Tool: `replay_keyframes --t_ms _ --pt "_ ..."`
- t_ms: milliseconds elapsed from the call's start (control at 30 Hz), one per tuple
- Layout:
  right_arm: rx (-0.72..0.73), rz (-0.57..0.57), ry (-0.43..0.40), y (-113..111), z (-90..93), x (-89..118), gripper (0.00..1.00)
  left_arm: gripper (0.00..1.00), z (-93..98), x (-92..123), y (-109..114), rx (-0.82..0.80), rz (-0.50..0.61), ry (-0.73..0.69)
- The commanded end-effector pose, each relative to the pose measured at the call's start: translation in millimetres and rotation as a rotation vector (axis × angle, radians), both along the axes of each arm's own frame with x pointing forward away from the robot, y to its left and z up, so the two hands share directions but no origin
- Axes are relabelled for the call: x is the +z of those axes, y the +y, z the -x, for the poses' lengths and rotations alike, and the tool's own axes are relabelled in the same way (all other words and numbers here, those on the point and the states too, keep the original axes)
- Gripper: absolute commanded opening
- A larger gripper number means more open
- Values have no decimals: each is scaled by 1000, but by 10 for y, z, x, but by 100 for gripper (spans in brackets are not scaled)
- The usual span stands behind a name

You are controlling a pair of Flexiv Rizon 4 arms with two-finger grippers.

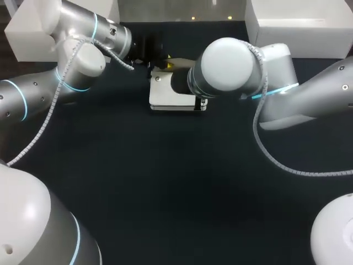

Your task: Pick up the bag, open it, inspect its contents, close it, and place it on the opposite side

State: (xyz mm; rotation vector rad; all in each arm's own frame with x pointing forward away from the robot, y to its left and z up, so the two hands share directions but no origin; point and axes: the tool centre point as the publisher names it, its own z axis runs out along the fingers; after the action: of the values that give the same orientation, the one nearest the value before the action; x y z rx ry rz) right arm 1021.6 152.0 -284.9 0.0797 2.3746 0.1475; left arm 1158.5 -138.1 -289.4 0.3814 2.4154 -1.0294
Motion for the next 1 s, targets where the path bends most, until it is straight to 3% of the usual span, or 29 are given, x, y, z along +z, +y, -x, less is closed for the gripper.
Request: replay_keyframes --t_ms 33,667,800,1000 --pt "0 1 9 74 -6 -139 0 0 -28 -96 4 -9 18 -7" --pt "6 -8 25 86 -11 -183 0 0 -32 -123 -6 -15 16 -5" --pt "12 4 22 136 99 -315 0 0 -32 -221 9 -28 11 -9" --pt "21 -9 18 142 222 -417 0 0 -10 -340 -8 -3 -79 -86"
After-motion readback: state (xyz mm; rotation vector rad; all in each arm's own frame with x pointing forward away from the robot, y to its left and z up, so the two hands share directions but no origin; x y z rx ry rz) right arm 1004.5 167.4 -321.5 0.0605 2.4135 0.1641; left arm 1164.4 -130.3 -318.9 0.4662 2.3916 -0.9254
